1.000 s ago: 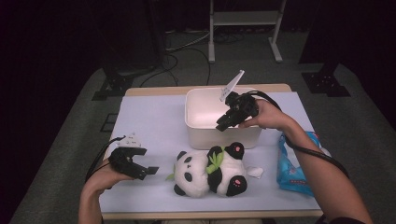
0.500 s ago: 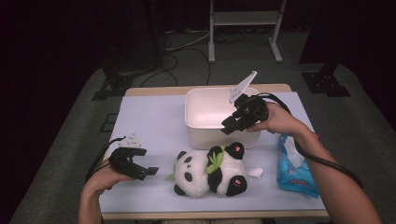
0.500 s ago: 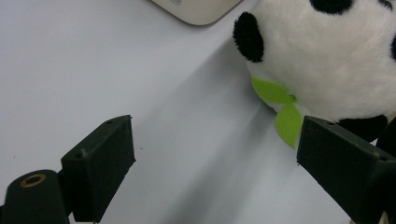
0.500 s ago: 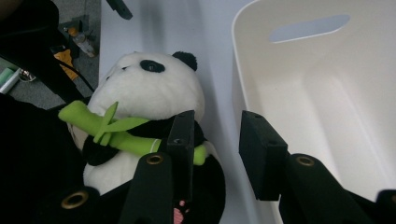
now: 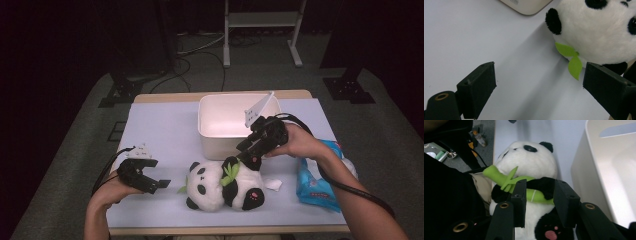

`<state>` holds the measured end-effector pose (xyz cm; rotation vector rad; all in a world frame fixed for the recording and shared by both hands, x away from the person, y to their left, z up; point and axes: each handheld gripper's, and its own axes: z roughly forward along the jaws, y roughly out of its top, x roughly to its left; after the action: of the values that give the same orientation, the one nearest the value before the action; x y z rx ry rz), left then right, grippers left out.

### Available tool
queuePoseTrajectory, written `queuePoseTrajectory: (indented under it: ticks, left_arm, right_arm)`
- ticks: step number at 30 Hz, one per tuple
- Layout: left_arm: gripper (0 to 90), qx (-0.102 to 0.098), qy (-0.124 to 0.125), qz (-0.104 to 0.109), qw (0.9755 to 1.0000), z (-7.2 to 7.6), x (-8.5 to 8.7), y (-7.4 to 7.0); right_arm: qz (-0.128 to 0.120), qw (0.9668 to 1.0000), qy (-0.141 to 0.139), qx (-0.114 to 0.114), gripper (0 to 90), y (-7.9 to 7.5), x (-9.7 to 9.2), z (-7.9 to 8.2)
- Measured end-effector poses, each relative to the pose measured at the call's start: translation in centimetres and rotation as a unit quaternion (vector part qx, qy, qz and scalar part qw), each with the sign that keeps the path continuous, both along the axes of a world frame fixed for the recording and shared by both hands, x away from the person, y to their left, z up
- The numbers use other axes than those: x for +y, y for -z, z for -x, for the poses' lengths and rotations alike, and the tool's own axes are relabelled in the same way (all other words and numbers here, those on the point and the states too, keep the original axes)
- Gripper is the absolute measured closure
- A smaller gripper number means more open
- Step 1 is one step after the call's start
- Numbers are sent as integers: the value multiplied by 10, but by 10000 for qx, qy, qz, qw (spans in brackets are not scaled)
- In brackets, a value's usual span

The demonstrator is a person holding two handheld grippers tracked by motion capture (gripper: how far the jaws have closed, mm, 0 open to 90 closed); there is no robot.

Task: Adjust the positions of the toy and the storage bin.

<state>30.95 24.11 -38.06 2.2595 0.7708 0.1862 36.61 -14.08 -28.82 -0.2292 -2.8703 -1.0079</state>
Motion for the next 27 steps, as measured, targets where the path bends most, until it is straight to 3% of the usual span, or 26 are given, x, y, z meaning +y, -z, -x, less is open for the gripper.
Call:
queuePoseTrajectory:
  ticks: [18, 27]
  left_arm:
    - [102, -98, 68, 59, 9999, 5, 0, -6]
    - [102, -74, 0, 118, 9999, 4, 5, -4]
  right_arm:
    - [74, 9997, -227, 112, 585, 18, 10, 33]
    - [275, 9983, -476, 196, 535, 32, 29, 33]
